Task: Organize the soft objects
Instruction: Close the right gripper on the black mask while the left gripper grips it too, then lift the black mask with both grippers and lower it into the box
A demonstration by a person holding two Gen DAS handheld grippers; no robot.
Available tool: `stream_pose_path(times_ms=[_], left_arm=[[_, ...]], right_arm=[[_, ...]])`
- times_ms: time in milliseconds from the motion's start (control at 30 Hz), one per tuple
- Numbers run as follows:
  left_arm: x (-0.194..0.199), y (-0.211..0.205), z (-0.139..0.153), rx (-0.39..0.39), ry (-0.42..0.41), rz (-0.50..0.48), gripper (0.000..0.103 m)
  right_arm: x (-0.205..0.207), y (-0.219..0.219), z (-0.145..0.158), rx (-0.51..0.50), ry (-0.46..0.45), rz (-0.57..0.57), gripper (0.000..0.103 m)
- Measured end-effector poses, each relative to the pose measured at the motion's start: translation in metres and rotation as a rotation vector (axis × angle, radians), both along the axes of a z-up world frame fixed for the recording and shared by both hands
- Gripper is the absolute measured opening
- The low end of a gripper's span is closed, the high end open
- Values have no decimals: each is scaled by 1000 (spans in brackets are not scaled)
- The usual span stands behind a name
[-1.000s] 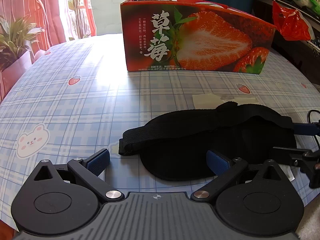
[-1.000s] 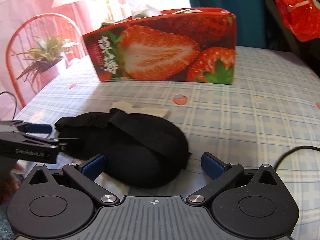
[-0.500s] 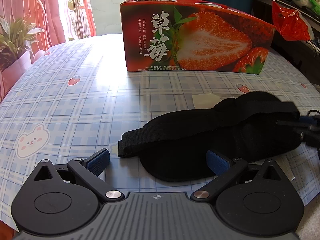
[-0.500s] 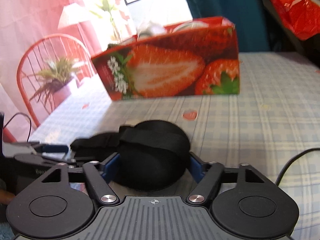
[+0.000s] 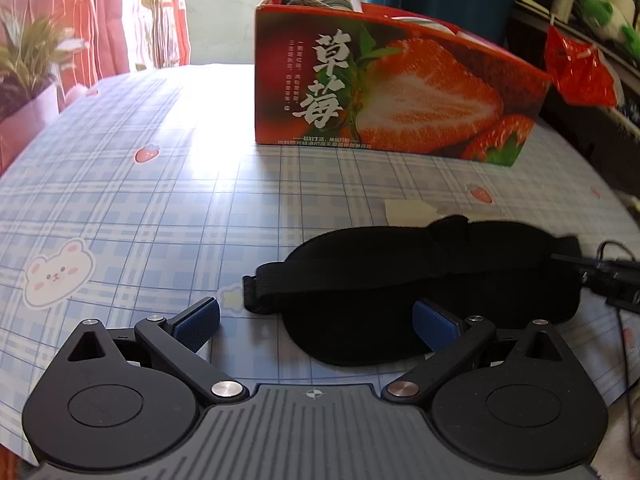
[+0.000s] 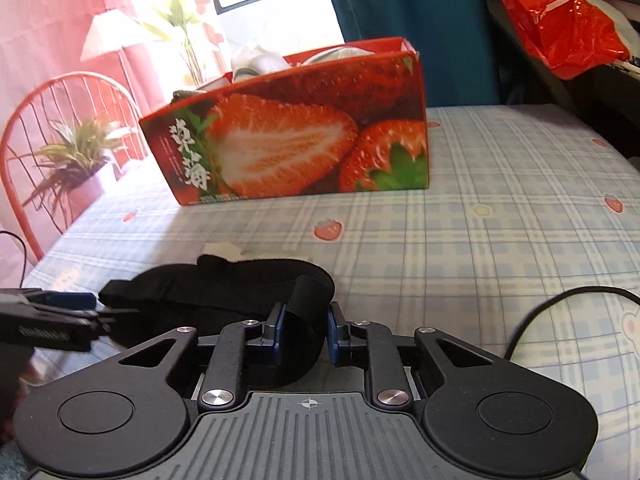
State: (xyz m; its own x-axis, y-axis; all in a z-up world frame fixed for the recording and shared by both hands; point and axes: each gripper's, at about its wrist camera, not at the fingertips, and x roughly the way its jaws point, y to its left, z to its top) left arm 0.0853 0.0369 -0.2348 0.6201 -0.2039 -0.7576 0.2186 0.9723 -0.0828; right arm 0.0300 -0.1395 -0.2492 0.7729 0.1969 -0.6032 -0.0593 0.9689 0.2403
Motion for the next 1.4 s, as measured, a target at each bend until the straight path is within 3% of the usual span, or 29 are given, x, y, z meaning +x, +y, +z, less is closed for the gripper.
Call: stream_pose_path(times_ms=[333, 467, 500, 533, 700, 733, 1033, 1400], left_arm=[[25, 23, 5, -205, 46, 93, 102], [30, 15, 3, -216, 40, 77, 98], [27, 12, 3, -202, 30, 70, 85], [27, 8, 3, -188, 25, 56, 64], [21, 15, 4, -185, 0, 69, 15], [20, 16, 6, -185, -14, 71, 10], [1, 2, 44, -121, -211, -7, 7], [21, -3, 111, -135, -376, -18, 7]], right_arm=[[1, -4, -7, -6, 26, -24, 18], [1, -3, -7, -2, 27, -25, 19], [1, -3, -7, -2, 26, -25, 18], [1, -3, -7, -1, 23, -24, 18], [-3, -4, 1, -5, -22, -31, 17], [-4, -5, 4, -3, -36, -29, 17], [-6, 2, 34, -22, -164, 40, 11], [16, -7, 87, -57, -291, 34, 10]])
